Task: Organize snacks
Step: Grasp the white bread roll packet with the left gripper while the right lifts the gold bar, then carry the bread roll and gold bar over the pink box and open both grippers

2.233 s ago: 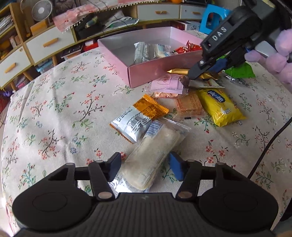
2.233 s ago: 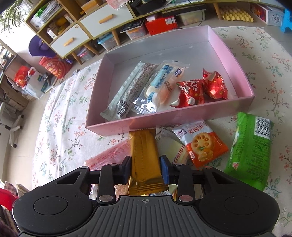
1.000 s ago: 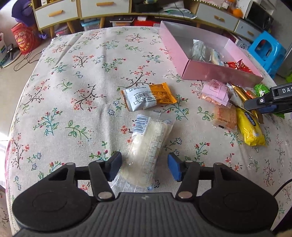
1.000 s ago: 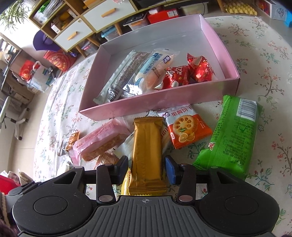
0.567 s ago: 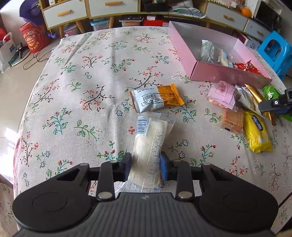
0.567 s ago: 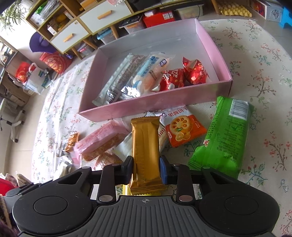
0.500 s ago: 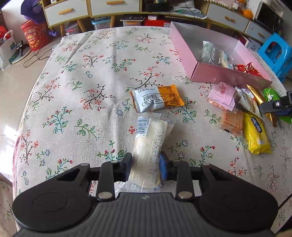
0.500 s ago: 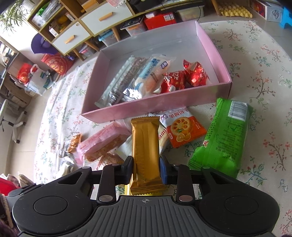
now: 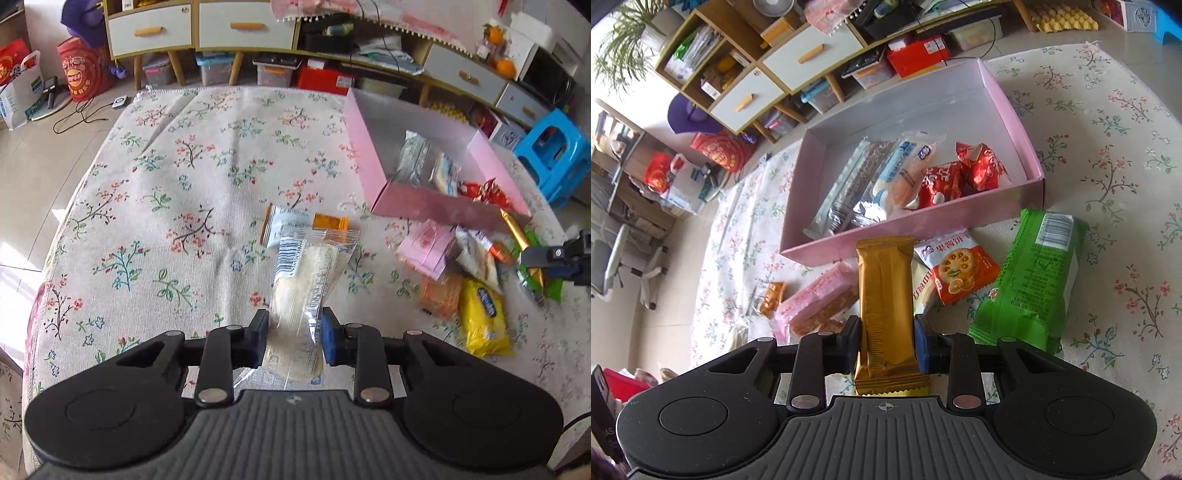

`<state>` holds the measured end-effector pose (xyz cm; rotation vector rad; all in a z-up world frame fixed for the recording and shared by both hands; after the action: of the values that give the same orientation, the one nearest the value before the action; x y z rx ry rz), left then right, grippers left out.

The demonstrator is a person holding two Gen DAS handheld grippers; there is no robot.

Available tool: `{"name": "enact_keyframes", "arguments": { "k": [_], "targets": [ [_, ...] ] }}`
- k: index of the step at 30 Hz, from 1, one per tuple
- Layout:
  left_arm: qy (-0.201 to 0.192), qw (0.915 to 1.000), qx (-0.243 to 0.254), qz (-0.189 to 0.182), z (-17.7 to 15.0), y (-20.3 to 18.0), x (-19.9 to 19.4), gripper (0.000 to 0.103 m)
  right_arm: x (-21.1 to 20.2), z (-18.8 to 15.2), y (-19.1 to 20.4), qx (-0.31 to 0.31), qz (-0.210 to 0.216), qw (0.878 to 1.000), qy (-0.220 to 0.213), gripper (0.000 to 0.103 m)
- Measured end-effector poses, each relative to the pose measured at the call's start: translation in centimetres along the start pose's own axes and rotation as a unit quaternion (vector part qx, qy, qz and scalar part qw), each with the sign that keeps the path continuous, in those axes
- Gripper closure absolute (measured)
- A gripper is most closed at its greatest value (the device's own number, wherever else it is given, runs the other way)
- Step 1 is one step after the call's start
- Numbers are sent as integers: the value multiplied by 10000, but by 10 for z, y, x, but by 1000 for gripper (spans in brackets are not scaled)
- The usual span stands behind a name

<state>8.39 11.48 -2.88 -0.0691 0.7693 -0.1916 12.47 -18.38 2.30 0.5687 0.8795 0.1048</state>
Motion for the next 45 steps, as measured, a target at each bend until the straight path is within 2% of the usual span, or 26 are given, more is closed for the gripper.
{"name": "enact_keyframes", "arguments": {
  "k": [11,15,22,28,34,39,45],
  "targets": [
    [-390,9980,-495,-109,30,-18,3,77,-5,31,-16,551,358,9970,-399,74],
    [-457,9983,-366,-58,42,-35,19,77,2,49,-30,780,434,9941,-612,74],
    [-639,9976,-172,-185,77,-75,61,77,19,69,-61,1257,479,9869,-885,73],
    [-785,9966,144,-207,92,-108,98,77,36,74,-85,1898,564,9745,-1056,73],
    [-688,9961,539,147,96,-121,129,77,52,82,-86,1857,544,9747,-1122,73],
    [-678,9962,515,176,94,-118,137,77,67,84,-84,1364,200,9840,-1126,73],
    [-715,9969,319,-16,90,-106,134,76,68,85,-83,1198,143,9847,-1256,72]
  ]
}}
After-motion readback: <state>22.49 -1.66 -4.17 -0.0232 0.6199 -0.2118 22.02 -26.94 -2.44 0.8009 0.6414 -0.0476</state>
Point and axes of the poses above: each gripper's, at about its wrist camera, not at the fingertips, and x roughly the way its jaws point, y to its left, z to its top, the point moved 2 cm from there along x, roughly the way its jaws point, and after that the axes turned 15 degrees about -y, right-handed, at the moved point
